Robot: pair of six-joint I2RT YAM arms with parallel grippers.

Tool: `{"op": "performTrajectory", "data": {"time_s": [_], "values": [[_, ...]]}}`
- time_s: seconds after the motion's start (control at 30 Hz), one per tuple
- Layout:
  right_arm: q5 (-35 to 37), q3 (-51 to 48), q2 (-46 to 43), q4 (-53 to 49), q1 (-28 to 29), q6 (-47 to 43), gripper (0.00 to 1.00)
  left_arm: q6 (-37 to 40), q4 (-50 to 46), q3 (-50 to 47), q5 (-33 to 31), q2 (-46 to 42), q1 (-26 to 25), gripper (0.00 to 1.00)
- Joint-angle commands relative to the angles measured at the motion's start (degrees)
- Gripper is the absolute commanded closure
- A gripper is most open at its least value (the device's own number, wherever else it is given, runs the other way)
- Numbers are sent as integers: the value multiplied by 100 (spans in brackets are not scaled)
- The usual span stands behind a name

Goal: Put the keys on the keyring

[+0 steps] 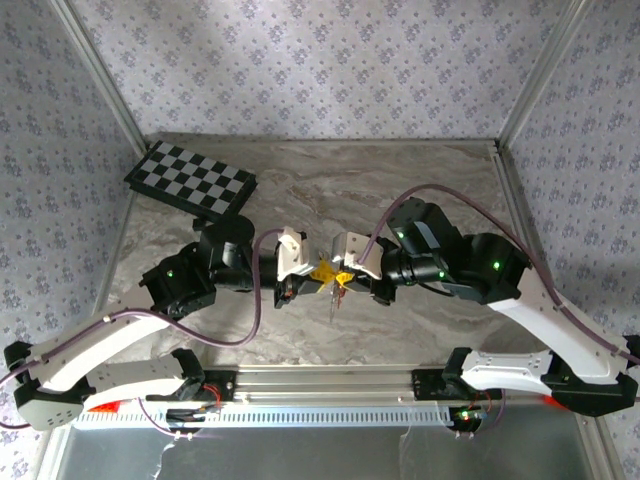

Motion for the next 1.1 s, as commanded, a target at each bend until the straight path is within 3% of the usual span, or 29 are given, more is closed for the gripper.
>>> {"op": "performTrajectory", "data": {"time_s": [0.0, 0.1, 0.2, 0.33, 0.9, 1.07], "values": [[-188, -52, -72, 194, 24, 105, 100, 6, 351, 88, 114, 25, -27, 100], [-260, -111, -167, 261, 14, 215, 100, 17, 507, 43, 164, -53, -26, 100], [-291, -205, -304, 383, -18, 334, 85, 6, 751, -44, 254, -205, -24, 100], [-444, -384, -530, 644, -127, 497, 78, -41, 970, -55, 494, -291, -25, 100], [-706, -612, -688, 813, -286, 652, 90, -170, 1293, -89, 722, -477, -26, 100], [-743, -643, -702, 700, -282, 652, 88, -193, 1354, -83, 734, -499, -25, 100]]}}
